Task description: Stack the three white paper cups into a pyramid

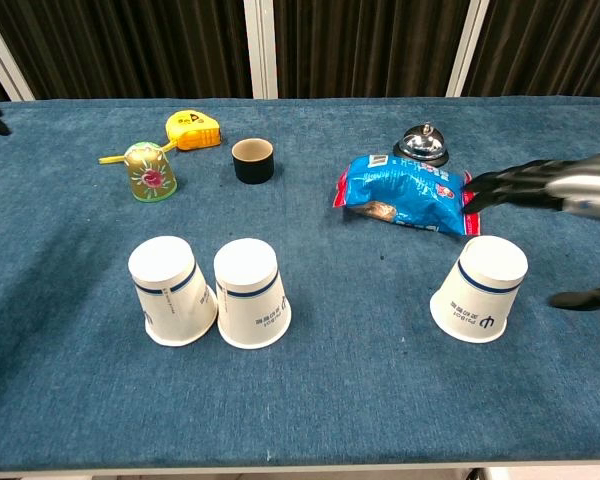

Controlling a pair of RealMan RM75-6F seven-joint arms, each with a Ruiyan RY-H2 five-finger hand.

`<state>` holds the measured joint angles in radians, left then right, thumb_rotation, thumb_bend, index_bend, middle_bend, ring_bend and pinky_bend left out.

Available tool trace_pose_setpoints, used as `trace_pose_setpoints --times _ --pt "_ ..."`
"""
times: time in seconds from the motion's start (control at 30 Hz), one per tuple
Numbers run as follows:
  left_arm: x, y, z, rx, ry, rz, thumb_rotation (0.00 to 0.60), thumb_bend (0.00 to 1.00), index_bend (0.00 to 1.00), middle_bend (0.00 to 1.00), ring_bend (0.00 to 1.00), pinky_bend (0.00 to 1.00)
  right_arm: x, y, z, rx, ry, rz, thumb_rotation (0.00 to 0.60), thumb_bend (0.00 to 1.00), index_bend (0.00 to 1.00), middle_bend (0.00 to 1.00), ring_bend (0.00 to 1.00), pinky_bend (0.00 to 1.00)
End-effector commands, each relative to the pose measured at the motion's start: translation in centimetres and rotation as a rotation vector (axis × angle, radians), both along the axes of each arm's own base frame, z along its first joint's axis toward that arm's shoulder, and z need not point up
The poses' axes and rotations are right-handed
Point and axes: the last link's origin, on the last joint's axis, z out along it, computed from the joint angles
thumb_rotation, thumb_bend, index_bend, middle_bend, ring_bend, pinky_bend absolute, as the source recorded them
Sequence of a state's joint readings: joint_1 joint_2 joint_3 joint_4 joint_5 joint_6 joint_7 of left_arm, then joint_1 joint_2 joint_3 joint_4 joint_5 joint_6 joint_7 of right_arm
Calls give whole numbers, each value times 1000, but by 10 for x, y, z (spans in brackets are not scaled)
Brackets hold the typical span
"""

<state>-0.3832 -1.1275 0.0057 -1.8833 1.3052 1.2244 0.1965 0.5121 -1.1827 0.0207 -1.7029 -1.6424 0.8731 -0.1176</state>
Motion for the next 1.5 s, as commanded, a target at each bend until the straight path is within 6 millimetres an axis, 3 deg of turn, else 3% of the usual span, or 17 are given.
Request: trace_pose_setpoints --times 0.03,0.2,0.37,0.6,0.8,0.97,1.23,1.5 --pt "-6 -2 3 8 1 10 600 207 190 66 0 0 6 -4 -7 11 5 8 600 422 222 0 0 1" --pt "-10 -4 3 9 -5 18 600 207 190 66 0 0 10 -8 -10 22 14 7 600 445 273 8 0 1" --pt "-11 -4 3 8 -7 22 600 206 190 64 0 0 15 -10 -12 25 14 23 600 454 401 55 0 2" --pt "-17 -6 6 11 10 30 600 207 190 64 0 0 32 -11 4 -17 -24 60 600 462 463 73 0 7" --pt "-30 -10 8 21 56 64 600 207 190 64 0 0 87 -16 24 -35 -111 191 600 462 458 73 0 9" --pt "-36 -16 8 24 55 86 600 207 190 64 0 0 140 -25 27 -1 -170 280 600 462 457 73 0 21" --pt "-42 -18 8 25 49 103 600 207 190 64 0 0 198 -38 -6 101 -156 351 600 461 455 73 0 25" --pt "-48 -19 11 30 43 122 600 207 190 63 0 0 232 -46 -40 135 -117 384 600 461 445 73 0 25"
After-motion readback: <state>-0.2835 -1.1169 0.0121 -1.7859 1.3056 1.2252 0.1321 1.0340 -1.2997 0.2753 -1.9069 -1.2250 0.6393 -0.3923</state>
